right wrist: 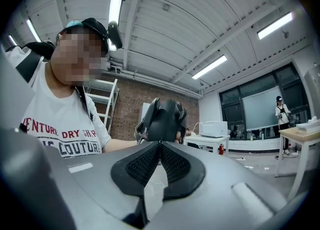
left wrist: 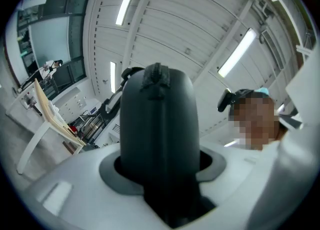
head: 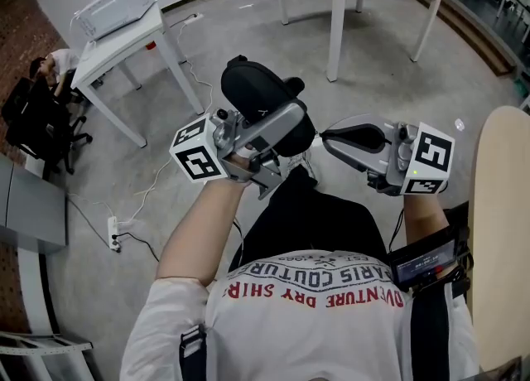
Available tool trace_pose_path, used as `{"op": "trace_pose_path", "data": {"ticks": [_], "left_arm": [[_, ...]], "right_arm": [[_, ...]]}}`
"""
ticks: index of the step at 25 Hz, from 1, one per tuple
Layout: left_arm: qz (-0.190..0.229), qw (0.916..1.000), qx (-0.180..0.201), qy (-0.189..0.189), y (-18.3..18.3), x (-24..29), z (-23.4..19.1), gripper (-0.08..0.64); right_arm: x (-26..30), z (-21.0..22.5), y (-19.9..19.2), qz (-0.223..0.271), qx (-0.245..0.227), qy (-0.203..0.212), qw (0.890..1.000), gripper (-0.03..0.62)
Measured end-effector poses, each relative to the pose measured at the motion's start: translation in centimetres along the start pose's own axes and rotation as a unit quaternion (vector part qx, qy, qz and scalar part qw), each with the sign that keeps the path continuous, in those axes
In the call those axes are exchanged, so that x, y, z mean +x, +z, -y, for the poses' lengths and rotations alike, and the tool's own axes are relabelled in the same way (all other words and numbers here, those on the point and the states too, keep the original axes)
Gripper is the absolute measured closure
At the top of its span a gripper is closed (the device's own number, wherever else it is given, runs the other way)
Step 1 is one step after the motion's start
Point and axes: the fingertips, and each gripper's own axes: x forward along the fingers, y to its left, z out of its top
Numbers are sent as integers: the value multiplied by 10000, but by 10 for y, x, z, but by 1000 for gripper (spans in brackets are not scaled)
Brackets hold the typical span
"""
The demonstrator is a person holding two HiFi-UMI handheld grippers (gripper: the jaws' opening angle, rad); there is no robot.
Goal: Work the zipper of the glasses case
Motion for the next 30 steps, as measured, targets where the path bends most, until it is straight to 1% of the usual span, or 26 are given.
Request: {"op": "trace_pose_path", "data": {"ticks": [5,10,13,15,18,21,30], "left_arm": [[441,9988,-168,115,15,-5,-6,316],[857,9949,-216,489,22,-11,-21,316],[1063,9926,-240,529,27,-12,-25,316],[1166,9909,-274,621,27,-13,-30,316],[1463,9848,-511,788,30,-17,-38,314],[1793,9774,-696,873,36,-23,-45,314],[2351,9624,-921,1005,41,-32,-52,314]], "right_arm": [[5,1,-2,47,87,-30,9999,577],[8,9,-9,347,405,-269,9982,576],[10,12,-14,472,554,-335,9968,575],[10,15,-15,590,610,-431,9955,575],[14,18,-19,692,682,-574,9936,576],[20,18,-23,778,868,-579,9915,577],[32,13,-31,893,1115,-586,9880,575]]}}
